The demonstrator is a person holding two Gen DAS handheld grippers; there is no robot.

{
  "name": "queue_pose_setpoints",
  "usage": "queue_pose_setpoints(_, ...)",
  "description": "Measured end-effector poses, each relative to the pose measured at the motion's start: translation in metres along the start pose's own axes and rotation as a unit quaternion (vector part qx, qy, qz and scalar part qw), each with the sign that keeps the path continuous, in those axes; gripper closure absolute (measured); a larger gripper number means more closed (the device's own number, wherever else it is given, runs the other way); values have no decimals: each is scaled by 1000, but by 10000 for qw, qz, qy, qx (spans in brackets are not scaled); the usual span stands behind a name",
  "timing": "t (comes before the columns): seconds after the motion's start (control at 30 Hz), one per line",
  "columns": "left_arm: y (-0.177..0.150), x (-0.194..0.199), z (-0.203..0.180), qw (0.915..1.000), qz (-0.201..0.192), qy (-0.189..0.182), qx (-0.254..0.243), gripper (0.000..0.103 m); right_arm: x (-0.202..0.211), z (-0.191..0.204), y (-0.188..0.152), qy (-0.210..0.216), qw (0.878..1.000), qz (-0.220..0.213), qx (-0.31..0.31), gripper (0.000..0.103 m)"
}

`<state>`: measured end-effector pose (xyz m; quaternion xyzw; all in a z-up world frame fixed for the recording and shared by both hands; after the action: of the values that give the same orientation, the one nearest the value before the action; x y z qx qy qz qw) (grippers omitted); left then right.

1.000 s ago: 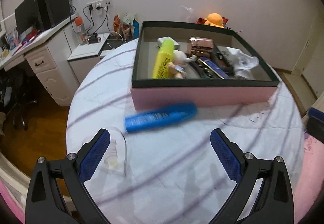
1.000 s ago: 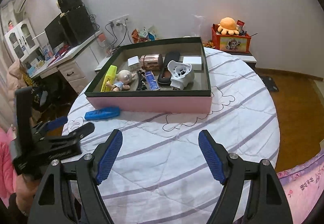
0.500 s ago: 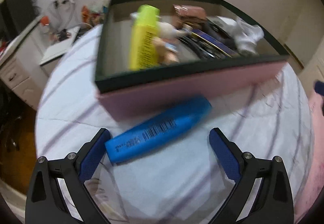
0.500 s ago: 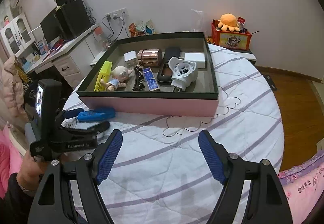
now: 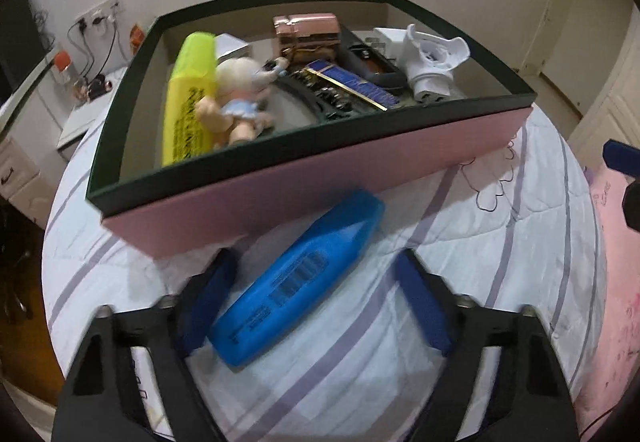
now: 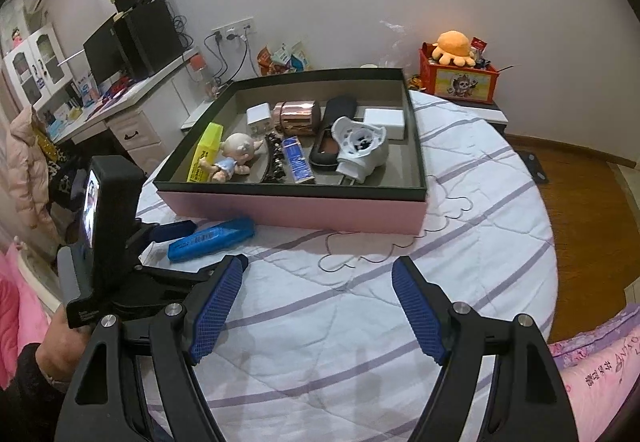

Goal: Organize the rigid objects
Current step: 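Withdraw the right gripper while closing the left gripper on the blue marker, then carry the blue marker with the left gripper and release it in the pink box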

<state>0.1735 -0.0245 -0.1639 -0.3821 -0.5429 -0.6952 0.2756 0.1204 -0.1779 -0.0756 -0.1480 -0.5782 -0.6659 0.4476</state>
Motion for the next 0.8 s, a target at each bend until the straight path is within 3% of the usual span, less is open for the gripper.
queue_pose_setpoints(0.2, -4, 7, -3, 9995, 166, -255, -51, 73, 6, -8, 1, -42, 9999, -80, -112, 24)
queue_pose_setpoints(0.27, -7, 9, -6, 9995, 171, -275, -22, 76, 5, -8, 1, -27, 9999, -82, -114, 24)
queue_pose_setpoints(0.4, -9, 9, -6, 9997, 111, -211, 89, 76, 5, -7, 0, 3, 9999, -79, -99, 24)
queue_pose_setpoints(0.53, -16, 21, -10, 9983, 105, -417, 390, 77, 5, -7, 0, 0, 9999, -83, -102, 24)
queue_pose_setpoints(0.8, -18, 59, 2, 9970, -212, -162, 720, 77, 7, -12, -1, -19, 9997, -127, -189, 24)
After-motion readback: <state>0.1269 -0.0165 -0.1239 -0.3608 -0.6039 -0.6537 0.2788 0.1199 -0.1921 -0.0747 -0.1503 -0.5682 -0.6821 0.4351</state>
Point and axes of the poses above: each gripper's, at about its wrist camera, not at the fingertips, and x roughly against the way its jaws point, z to its left, y to its top, the point moved 8 cm from there along -x, roughly the way its jaws point, and after that the axes turned 11 degrees about y, right-handed, at the moved point
